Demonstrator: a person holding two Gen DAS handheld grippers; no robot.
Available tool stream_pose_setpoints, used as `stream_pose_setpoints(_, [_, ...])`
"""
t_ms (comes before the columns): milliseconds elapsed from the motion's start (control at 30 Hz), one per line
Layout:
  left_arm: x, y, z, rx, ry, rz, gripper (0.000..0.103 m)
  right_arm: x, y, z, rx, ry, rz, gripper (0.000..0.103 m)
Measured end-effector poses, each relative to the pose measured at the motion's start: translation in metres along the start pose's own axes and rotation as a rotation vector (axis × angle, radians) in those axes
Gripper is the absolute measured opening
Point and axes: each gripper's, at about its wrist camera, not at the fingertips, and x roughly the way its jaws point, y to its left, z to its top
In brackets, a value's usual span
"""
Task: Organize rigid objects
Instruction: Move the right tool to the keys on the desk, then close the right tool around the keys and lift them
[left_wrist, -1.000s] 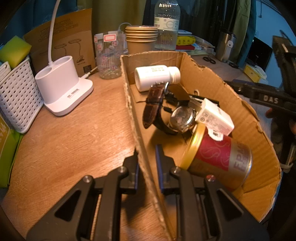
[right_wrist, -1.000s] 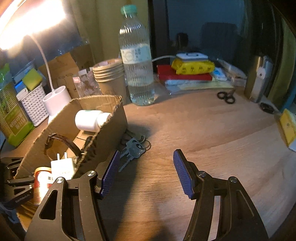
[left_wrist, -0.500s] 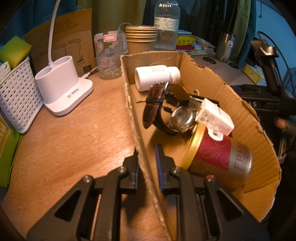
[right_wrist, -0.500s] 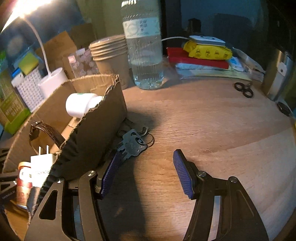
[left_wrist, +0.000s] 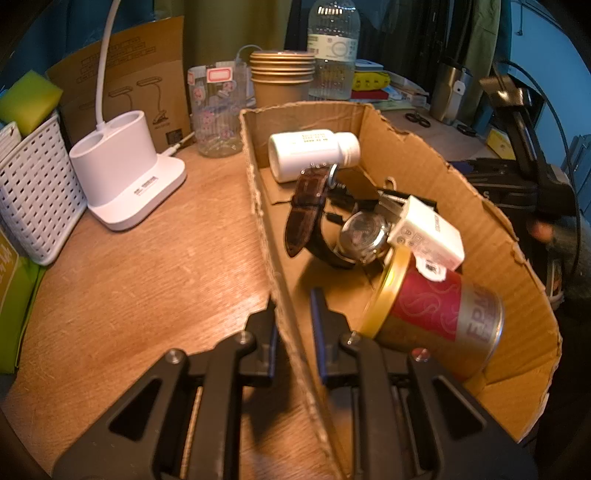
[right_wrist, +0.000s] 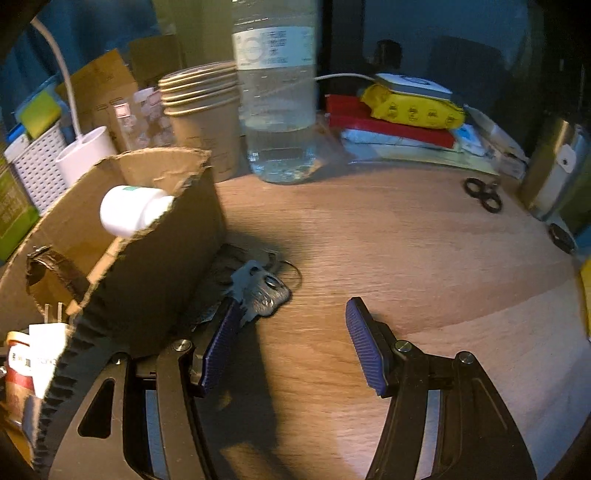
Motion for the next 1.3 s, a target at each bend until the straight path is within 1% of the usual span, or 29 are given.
stream_pose_setpoints(100, [0.000, 0.000, 0.000, 0.000, 0.000, 0.000, 0.016, -0.003, -0.007, -0.002, 0.015, -0.007, -0.006, 0.063])
stream_pose_setpoints(200, [0.000, 0.000, 0.000, 0.000, 0.000, 0.000, 0.016, -0.002, -0.006, 0.002, 0.011, -0.015, 0.036, 0.063])
stream_pose_setpoints(433, [0.000, 0.000, 0.000, 0.000, 0.000, -0.001, 0.016, 0.008, 0.009, 0.015, -0.050, -0.013, 0.100, 0.063])
stream_pose_setpoints(533, [0.000, 0.000, 0.000, 0.001, 0.000, -0.001, 0.016, 0.018, 0.009, 0.020, -0.051, 0.019, 0.090, 0.064])
stream_pose_setpoints(600, [0.001, 0.000, 0.000, 0.003, 0.000, -0.001, 0.017, 0.020, 0.013, 0.023, -0.068, 0.020, 0.053, 0.063])
stream_pose_setpoints(667, [0.001, 0.000, 0.001, 0.002, 0.000, -0.001, 0.017, 0.020, 0.013, 0.024, -0.063, 0.019, 0.050, 0.062])
stream_pose_setpoints(700, [0.001, -0.001, 0.001, 0.003, 0.000, -0.001, 0.017, 0.019, 0.012, 0.024, -0.057, 0.016, 0.047, 0.057])
stream_pose_setpoints(733, [0.001, -0.001, 0.001, 0.004, 0.000, -0.001, 0.017, 0.019, 0.012, 0.024, -0.055, 0.012, 0.044, 0.043])
stream_pose_setpoints(767, [0.001, -0.001, 0.001, 0.004, 0.000, -0.002, 0.017, 0.017, 0.012, 0.023, -0.051, 0.008, 0.040, 0.034])
stream_pose_setpoints(800, [0.001, -0.001, 0.001, 0.004, 0.000, -0.002, 0.017, 0.017, 0.011, 0.023, -0.044, 0.007, 0.035, 0.029])
stream_pose_setpoints(1033, [0.000, 0.000, 0.001, 0.004, 0.000, -0.002, 0.017, 0.008, 0.008, 0.016, -0.029, -0.009, -0.002, 0.028])
stream_pose_setpoints(1300, [0.001, 0.000, 0.001, 0.004, 0.000, -0.001, 0.018, -0.009, -0.008, 0.009, 0.057, -0.062, 0.061, 0.028])
